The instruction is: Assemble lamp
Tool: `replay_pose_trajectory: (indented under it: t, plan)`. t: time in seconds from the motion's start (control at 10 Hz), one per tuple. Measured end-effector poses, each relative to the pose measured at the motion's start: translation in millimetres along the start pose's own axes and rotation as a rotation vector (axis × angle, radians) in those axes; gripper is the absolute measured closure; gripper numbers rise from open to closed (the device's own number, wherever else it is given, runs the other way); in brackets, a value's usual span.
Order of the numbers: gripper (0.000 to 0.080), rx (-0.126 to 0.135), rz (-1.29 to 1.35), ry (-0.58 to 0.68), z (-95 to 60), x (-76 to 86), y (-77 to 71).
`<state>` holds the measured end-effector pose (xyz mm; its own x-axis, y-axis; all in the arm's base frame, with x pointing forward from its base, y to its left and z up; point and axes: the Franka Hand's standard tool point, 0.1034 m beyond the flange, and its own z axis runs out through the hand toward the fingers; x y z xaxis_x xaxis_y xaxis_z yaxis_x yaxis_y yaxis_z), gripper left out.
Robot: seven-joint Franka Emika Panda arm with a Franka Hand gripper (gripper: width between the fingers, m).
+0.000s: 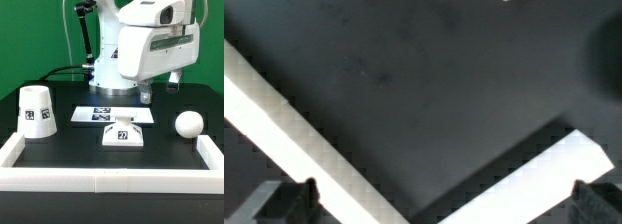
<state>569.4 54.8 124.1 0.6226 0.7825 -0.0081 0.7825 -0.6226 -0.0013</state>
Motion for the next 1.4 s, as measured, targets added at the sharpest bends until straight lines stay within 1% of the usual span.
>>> replay_pose_trajectory:
  t: [0.7,0.8,0.9,1.0,1.1,1.3,1.4]
  plan:
    - [0.01,0.0,0.0,0.0,0.0,0.0,0.0]
    - [0.01,0.0,0.006,0.001,0.7,-5.5,0.9]
    - [0.01,-0.002,0.047,-0.003,2.9,-25.0,3.0]
    - [0.01,-0.01,0.135,0.007,4.8,-39.0,0.4]
    - [0.01,-0.008,0.237,0.006,6.7,-46.7,-4.8]
    - [0.01,-0.004,0.391,0.0,10.8,-56.8,-10.4]
    - [0.01,-0.005,0.454,0.002,10.6,-54.9,-10.1]
